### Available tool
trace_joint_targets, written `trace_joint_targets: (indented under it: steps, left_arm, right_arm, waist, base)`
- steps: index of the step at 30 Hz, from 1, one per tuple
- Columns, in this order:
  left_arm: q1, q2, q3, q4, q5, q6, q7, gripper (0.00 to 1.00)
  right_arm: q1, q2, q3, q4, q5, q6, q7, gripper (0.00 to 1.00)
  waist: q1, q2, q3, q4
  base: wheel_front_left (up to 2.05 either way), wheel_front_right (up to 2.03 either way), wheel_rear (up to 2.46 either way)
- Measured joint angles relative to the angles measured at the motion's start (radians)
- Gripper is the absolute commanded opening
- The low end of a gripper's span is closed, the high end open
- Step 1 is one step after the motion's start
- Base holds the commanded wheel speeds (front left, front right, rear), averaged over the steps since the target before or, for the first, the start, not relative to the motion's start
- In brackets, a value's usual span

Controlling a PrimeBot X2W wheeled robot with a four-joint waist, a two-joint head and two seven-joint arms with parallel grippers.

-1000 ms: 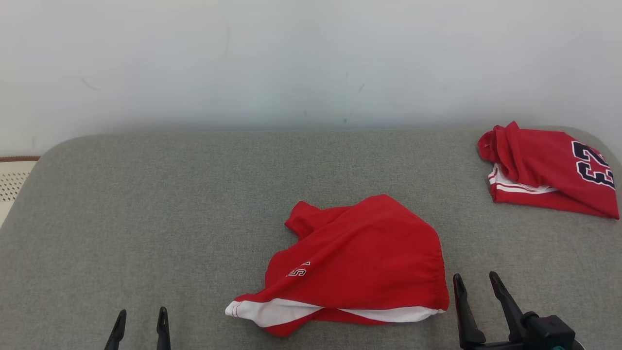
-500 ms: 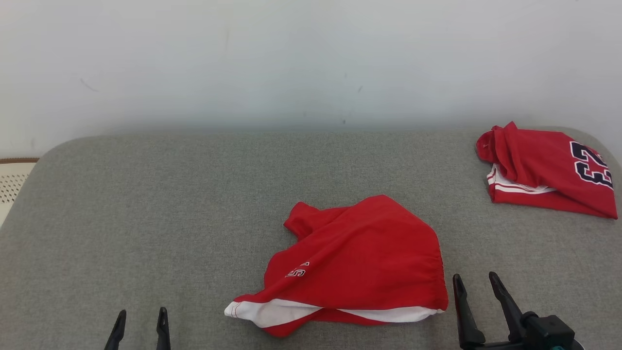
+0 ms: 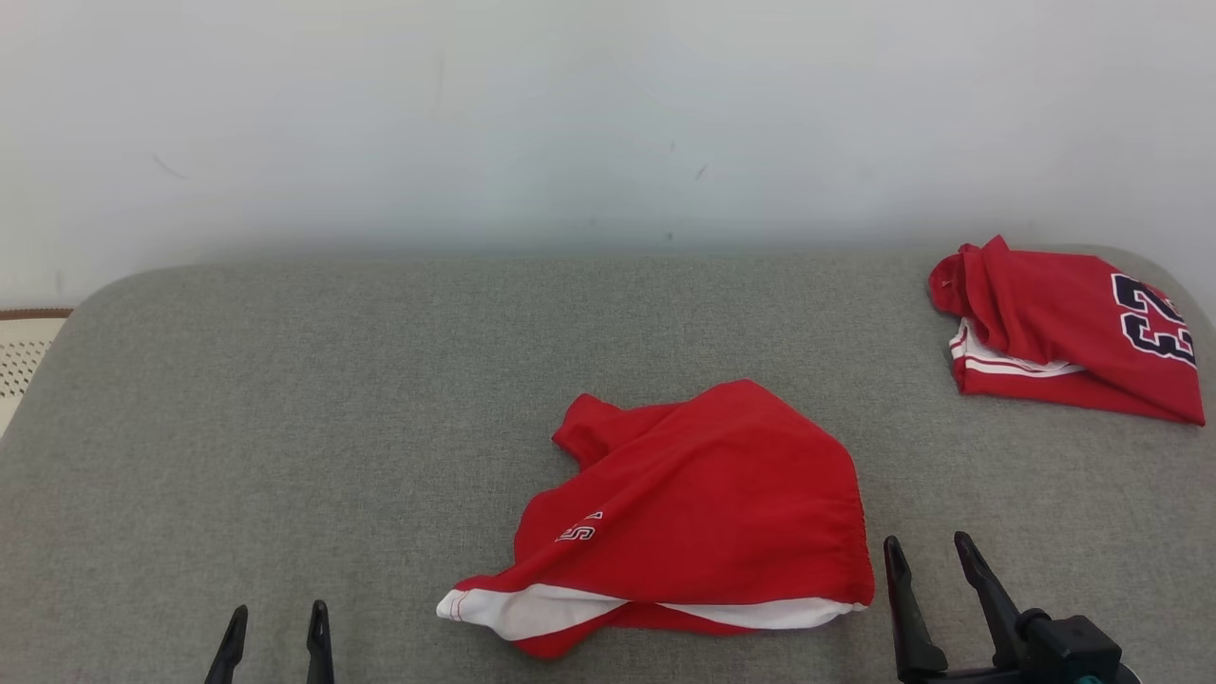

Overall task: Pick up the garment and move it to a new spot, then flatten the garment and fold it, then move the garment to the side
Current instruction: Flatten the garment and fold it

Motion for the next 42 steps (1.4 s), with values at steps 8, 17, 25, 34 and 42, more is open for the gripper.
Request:
trace_joint_targets:
  steps: [8, 17, 25, 34, 42]
  left_arm:
    - [-0.001, 0.000, 0.000, 0.001, 0.000, -0.001, 0.000, 1.00]
    - [0.005, -0.001, -0.066, 0.005, -0.024, -0.089, 0.000, 1.00]
    - [-0.002, 0.015, -0.181, 0.098, -0.049, -0.159, 0.011, 1.00]
    - [-0.148, 0.054, -0.214, 0.260, -0.078, -0.176, 0.004, 1.00]
    - [-0.244, 0.086, -0.301, 0.342, -0.077, -0.184, 0.001, 1.00]
  right_arm:
    - [0.000, 0.000, 0.000, 0.000, 0.000, 0.000, 0.000, 1.00]
    - [-0.001, -0.023, 0.027, 0.035, 0.023, 0.000, 0.001, 1.00]
    - [0.007, -0.105, 0.085, 0.123, 0.095, 0.000, 0.071, 1.00]
    - [-0.104, -0.121, 0.199, 0.253, 0.141, 0.000, 0.070, 1.00]
    - [-0.207, -0.137, 0.300, 0.361, 0.187, 0.000, 0.051, 1.00]
  waist:
    - [0.0000, 0.0000, 0.005, 0.000]
    - [0.0000, 0.0000, 0.008, 0.001]
    - [0.0000, 0.0000, 0.026, 0.013]
    - [0.0001, 0.0000, 0.086, -0.002]
    - [0.0001, 0.0001, 0.133, -0.007]
  base:
    - [0.00, 0.00, 0.00]
    - [0.00, 0.00, 0.00]
    - [0.00, 0.00, 0.00]
    - [0.00, 0.00, 0.00]
    - [0.00, 0.00, 0.00]
